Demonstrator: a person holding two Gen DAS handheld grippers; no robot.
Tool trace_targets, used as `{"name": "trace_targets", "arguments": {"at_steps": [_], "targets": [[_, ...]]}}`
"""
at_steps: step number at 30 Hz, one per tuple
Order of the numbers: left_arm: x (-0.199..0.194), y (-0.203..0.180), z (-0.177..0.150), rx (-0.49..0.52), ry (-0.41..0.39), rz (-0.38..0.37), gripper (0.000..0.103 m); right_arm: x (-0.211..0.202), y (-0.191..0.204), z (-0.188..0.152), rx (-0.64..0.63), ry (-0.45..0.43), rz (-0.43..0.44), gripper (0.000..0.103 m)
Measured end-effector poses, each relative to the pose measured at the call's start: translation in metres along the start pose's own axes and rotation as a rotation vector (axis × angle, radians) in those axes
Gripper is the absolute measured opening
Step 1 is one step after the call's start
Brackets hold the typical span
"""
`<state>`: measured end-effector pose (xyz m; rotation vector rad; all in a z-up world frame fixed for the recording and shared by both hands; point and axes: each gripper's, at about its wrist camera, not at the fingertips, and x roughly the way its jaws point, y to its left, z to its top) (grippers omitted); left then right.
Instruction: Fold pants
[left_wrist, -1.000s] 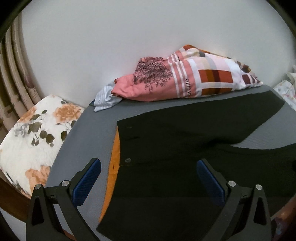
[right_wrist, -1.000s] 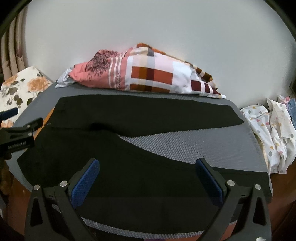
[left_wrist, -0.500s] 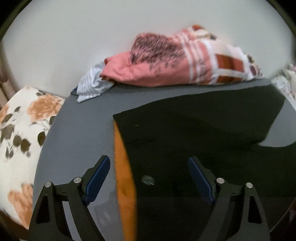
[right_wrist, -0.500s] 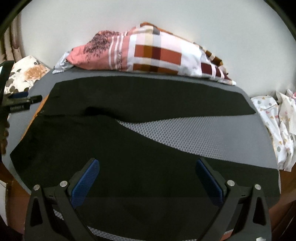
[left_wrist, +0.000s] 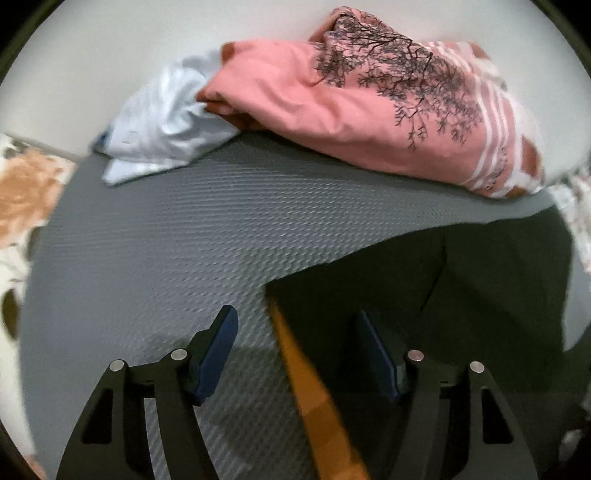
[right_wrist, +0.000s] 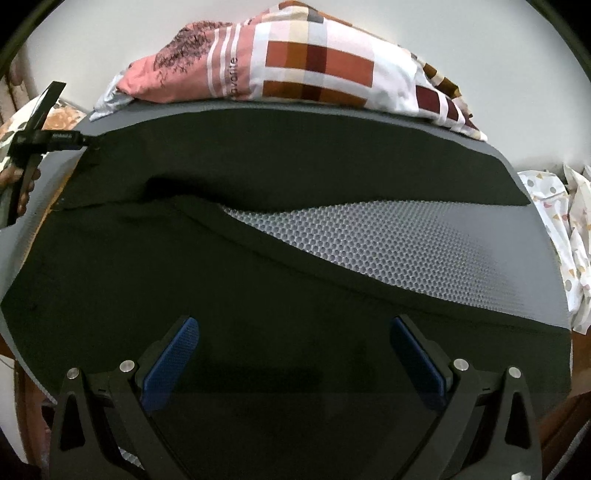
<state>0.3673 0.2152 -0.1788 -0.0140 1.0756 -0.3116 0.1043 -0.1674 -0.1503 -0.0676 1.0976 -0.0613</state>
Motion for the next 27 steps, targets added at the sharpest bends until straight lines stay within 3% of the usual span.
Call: {"name": "trace_targets", "arguments": {"at_steps": [2, 10, 13, 15, 18, 21, 27], "targets": [[0.009, 0.000, 0.003, 0.009, 0.031, -0.068, 0.066, 0.004, 0.001, 0.000, -0.001, 0.011, -0.001, 0.102], [0.011, -0.003, 0.006, 0.012, 0.047, -0.063, 0.062, 0.010, 0.006, -0.002, -0.011, 0.028, 0.008, 0.102], [0.005, 0.001, 0.003, -0.034, 0.002, -0.044, 0.046, 0.010, 0.006, -0.002, -0.006, 0.028, 0.010, 0.102], [-0.001, 0.004, 0.000, -0.041, -0.034, 0.012, 0.015, 0.011, 0.005, -0.002, 0.000, 0.027, 0.010, 0.102], [-0.012, 0.007, -0.006, -0.083, -0.077, -0.003, 0.010, 0.012, 0.004, 0.000, 0.000, 0.028, 0.020, 0.102], [-0.025, -0.005, -0.014, -0.055, -0.119, 0.003, 0.009, 0.011, -0.003, 0.010, 0.015, 0.011, 0.074, 0.102], [-0.036, -0.018, -0.023, -0.041, -0.149, -0.023, 0.009, 0.006, -0.031, 0.049, 0.163, -0.044, 0.179, 0.103]]}}
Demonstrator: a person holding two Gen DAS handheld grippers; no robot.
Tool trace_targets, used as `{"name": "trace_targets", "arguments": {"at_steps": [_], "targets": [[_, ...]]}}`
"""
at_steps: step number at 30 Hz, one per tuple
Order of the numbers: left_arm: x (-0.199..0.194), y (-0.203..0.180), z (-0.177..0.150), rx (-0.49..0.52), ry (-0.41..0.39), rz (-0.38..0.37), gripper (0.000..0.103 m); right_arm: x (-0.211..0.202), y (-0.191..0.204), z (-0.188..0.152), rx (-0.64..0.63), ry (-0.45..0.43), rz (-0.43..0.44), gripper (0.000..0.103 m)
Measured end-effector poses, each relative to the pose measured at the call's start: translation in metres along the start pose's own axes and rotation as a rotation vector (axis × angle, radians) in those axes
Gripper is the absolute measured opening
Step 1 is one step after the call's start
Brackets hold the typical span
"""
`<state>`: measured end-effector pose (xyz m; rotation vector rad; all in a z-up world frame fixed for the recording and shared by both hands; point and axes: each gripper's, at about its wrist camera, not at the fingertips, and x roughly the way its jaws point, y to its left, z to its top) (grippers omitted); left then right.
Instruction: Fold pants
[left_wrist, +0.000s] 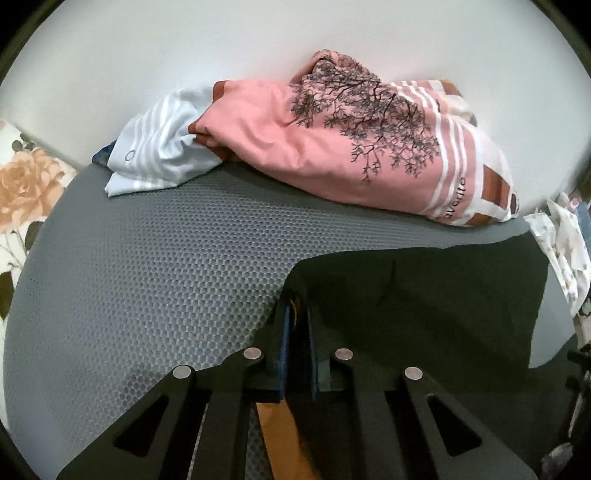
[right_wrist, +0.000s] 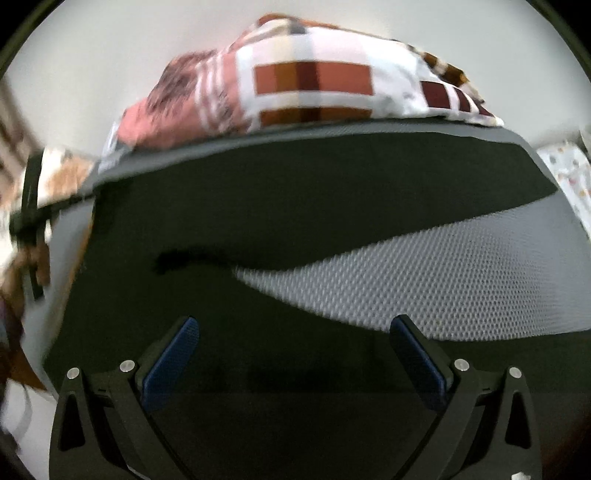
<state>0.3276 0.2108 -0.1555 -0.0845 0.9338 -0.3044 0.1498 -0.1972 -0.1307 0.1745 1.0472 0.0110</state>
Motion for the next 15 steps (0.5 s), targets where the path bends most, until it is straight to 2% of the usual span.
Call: {"name": "trace_targets", "arguments": {"at_steps": [4, 7, 11, 13, 15], "targets": [[0.018, 0.005, 0.005, -0.020, 0.033, 0.010, 0.009, -0.001, 0.001, 0.008, 0.020, -0.019, 0.012, 0.103], [0.028, 0.015, 0.007, -0.024, 0.054, 0.015, 0.011, 0.003, 0.004, 0.001, 0.010, 0.003, 0.015, 0.103], [0.044, 0.028, 0.008, -0.044, 0.109, -0.018, 0.031, 0.011, 0.004, -0.007, 0.014, 0.040, 0.028, 0.103], [0.044, 0.030, 0.009, -0.052, 0.103, -0.039, 0.045, 0.014, 0.005, -0.008, 0.019, 0.052, 0.034, 0.103], [0.046, 0.030, 0.011, -0.053, 0.104, -0.107, 0.071, 0.015, 0.007, -0.008, 0.018, 0.057, 0.036, 0.103]]}}
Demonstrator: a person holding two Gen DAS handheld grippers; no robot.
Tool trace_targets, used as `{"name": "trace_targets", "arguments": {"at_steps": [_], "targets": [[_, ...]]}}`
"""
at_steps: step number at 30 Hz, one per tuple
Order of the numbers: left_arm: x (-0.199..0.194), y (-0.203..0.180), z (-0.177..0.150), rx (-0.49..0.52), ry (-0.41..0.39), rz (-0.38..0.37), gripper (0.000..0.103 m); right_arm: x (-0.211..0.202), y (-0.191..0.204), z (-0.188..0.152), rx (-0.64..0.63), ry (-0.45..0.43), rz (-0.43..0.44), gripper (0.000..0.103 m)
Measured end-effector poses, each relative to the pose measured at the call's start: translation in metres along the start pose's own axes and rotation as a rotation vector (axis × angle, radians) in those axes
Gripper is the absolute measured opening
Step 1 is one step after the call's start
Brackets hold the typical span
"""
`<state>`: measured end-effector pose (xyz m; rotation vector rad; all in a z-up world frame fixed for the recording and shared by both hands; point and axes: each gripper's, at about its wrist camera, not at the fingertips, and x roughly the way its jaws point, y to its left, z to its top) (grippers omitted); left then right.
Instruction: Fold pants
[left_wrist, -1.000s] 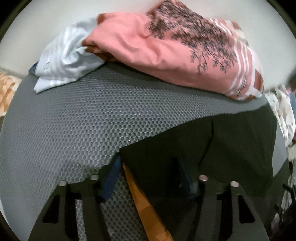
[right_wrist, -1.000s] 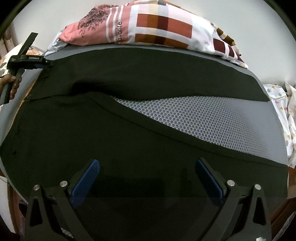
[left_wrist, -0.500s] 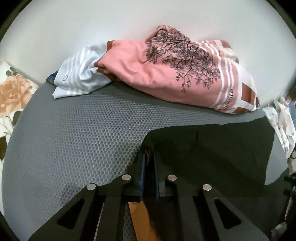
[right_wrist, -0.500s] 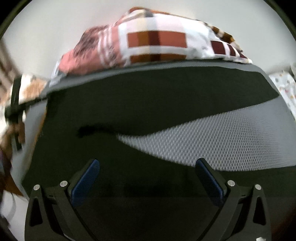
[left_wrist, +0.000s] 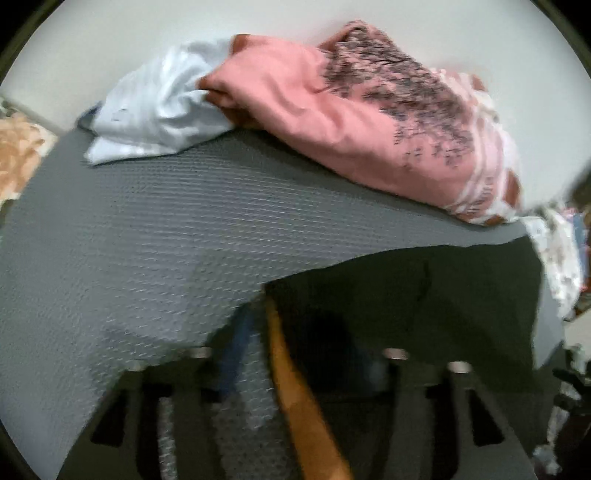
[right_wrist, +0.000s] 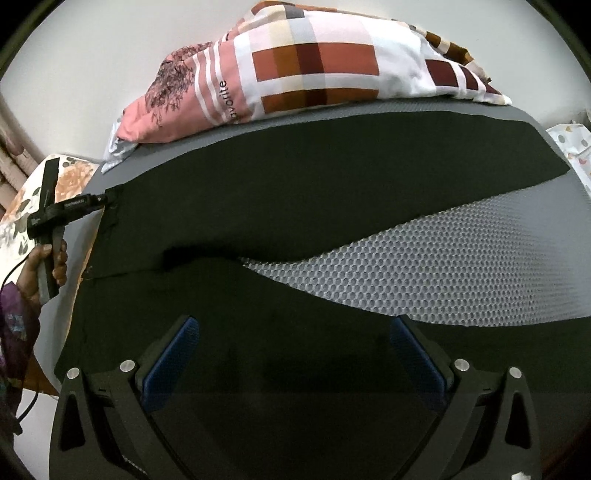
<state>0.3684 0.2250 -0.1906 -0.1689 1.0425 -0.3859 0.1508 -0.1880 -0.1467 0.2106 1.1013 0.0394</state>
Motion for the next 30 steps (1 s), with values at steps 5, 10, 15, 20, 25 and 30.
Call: {"name": "trace_targets", "arguments": {"at_steps": [5, 10, 15, 20, 25, 30], "targets": [[0.012, -0.018, 0.005, 0.039, -0.026, 0.060, 0.059, 0.005, 0.007, 0.000, -0.014, 0.013, 0.010, 0.103], [0.004, -0.025, 0.001, 0.019, -0.077, 0.118, 0.016, 0.007, 0.003, 0.009, 0.006, 0.028, 0.101, 0.103], [-0.049, -0.059, -0.022, 0.037, -0.221, 0.100, 0.010, 0.016, -0.031, 0.046, 0.227, 0.049, 0.438, 0.102], [-0.112, -0.116, -0.066, 0.144, -0.361, 0.056, 0.010, 0.035, -0.041, 0.095, 0.317, 0.067, 0.636, 0.097], [-0.150, -0.164, -0.123, 0.200, -0.415, 0.001, 0.010, 0.070, -0.047, 0.135, 0.467, 0.116, 0.803, 0.097], [-0.158, -0.186, -0.158, 0.185, -0.393, -0.047, 0.010, 0.106, -0.054, 0.159, 0.570, 0.182, 0.772, 0.097]]}}
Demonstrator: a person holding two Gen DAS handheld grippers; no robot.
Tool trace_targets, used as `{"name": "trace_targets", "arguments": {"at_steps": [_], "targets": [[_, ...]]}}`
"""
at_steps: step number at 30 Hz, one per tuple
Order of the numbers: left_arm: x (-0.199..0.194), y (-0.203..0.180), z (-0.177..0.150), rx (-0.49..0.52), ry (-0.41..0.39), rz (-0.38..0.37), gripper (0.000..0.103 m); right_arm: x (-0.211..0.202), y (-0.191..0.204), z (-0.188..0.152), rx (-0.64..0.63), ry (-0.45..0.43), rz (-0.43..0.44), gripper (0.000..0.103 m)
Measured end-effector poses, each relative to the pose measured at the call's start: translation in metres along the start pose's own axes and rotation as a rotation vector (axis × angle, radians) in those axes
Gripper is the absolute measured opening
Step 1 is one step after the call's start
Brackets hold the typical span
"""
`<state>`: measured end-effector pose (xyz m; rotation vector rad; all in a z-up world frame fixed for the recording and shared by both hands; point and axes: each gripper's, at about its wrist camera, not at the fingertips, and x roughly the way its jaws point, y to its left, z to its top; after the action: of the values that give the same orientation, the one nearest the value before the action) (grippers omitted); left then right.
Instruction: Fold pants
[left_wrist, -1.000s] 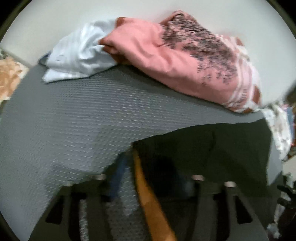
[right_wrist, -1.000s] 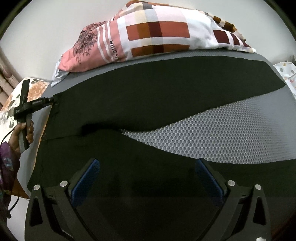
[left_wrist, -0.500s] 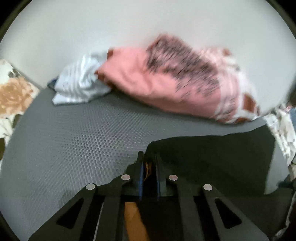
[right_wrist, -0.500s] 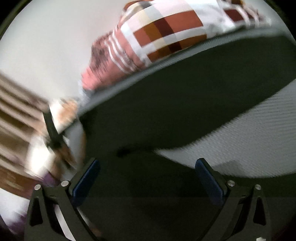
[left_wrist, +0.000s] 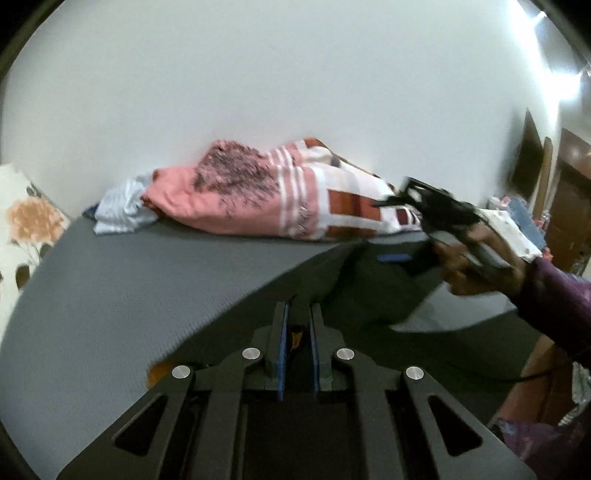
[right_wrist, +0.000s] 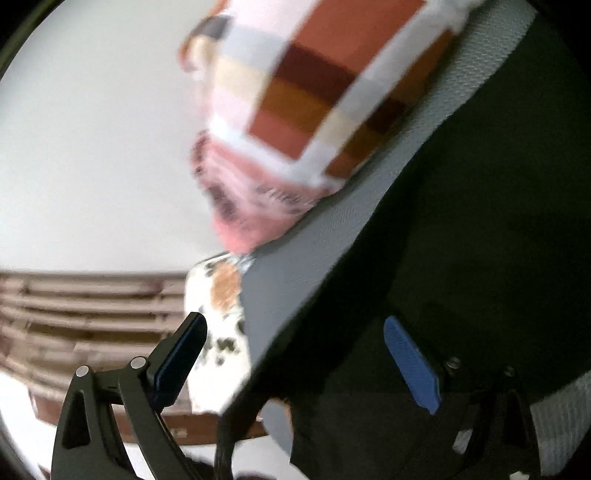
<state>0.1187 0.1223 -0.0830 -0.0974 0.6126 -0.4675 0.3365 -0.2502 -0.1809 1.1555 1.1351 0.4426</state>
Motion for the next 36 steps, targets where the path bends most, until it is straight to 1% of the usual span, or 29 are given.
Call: {"name": "trace_targets", "arguments": {"at_steps": [1, 2, 3, 4, 5, 6, 7, 9, 11, 13, 14, 15, 17, 18, 20, 23, 25, 27, 29, 31, 33, 36], "targets": [[-0.002, -0.004, -0.005, -0.005, 0.007, -0.006, 0.010, 0.005, -0.003, 0.006, 0.011, -0.003, -0.013, 0.095], [-0.003, -0.008, -0.008, -0.007, 0.012, -0.008, 0.010, 0.008, -0.003, 0.010, 0.011, 0.001, -0.028, 0.084], [-0.003, -0.009, -0.011, -0.012, 0.018, -0.008, 0.010, 0.014, -0.006, 0.014, 0.006, 0.005, -0.066, 0.075], [-0.002, -0.008, -0.013, -0.024, 0.027, -0.009, 0.010, 0.021, -0.009, 0.018, 0.000, 0.019, -0.099, 0.056], [-0.001, -0.006, -0.014, -0.035, 0.035, -0.007, 0.010, 0.029, -0.016, 0.022, -0.002, 0.044, -0.132, 0.031], [-0.001, -0.003, -0.017, -0.054, 0.045, -0.006, 0.010, 0.031, -0.018, 0.023, -0.001, 0.051, -0.155, 0.018], [-0.001, 0.000, -0.017, -0.070, 0.054, -0.006, 0.010, 0.033, -0.020, 0.021, -0.012, 0.050, -0.188, 0.009], [-0.004, 0.007, -0.020, -0.093, 0.061, 0.008, 0.010, 0.026, -0.012, 0.009, -0.086, 0.019, -0.208, 0.007], [-0.012, 0.017, -0.020, -0.116, 0.061, 0.034, 0.010, 0.008, 0.000, -0.014, -0.170, -0.032, -0.202, 0.007], [-0.020, 0.026, -0.021, -0.139, 0.060, 0.051, 0.010, -0.011, 0.008, -0.044, -0.221, -0.070, -0.180, 0.006], [-0.024, 0.030, -0.022, -0.149, 0.062, 0.056, 0.010, -0.018, 0.009, -0.058, -0.235, -0.075, -0.176, 0.006], [-0.027, 0.034, -0.024, -0.159, 0.070, 0.062, 0.010, -0.029, 0.010, -0.080, -0.248, -0.078, -0.168, 0.006], [-0.034, 0.037, -0.028, -0.167, 0.082, 0.078, 0.010, -0.045, 0.004, -0.120, -0.243, -0.073, -0.153, 0.006], [-0.038, 0.037, -0.032, -0.164, 0.091, 0.083, 0.010, -0.050, 0.000, -0.130, -0.236, -0.065, -0.153, 0.006], [-0.046, 0.033, -0.041, -0.146, 0.115, 0.098, 0.010, -0.061, -0.016, -0.168, -0.202, -0.053, -0.150, 0.006], [-0.054, 0.030, -0.053, -0.137, 0.144, 0.104, 0.010, -0.072, -0.041, -0.206, -0.166, -0.029, -0.162, 0.006], [-0.057, 0.030, -0.065, -0.132, 0.179, 0.113, 0.010, -0.070, -0.053, -0.224, -0.149, -0.019, -0.168, 0.006], [-0.058, 0.029, -0.075, -0.137, 0.204, 0.119, 0.011, -0.069, -0.064, -0.233, -0.127, -0.010, -0.168, 0.006], [-0.062, 0.027, -0.087, -0.128, 0.225, 0.131, 0.011, -0.068, -0.076, -0.242, -0.104, 0.014, -0.172, 0.006], [-0.064, 0.025, -0.094, -0.121, 0.237, 0.137, 0.011, -0.069, -0.085, -0.254, -0.108, 0.042, -0.195, 0.006], [-0.066, 0.024, -0.101, -0.120, 0.253, 0.139, 0.011, -0.065, -0.095, -0.261, -0.096, 0.068, -0.213, 0.006], [-0.067, 0.022, -0.107, -0.117, 0.261, 0.149, 0.011, -0.063, -0.102, -0.264, -0.078, 0.081, -0.219, 0.006]]}}
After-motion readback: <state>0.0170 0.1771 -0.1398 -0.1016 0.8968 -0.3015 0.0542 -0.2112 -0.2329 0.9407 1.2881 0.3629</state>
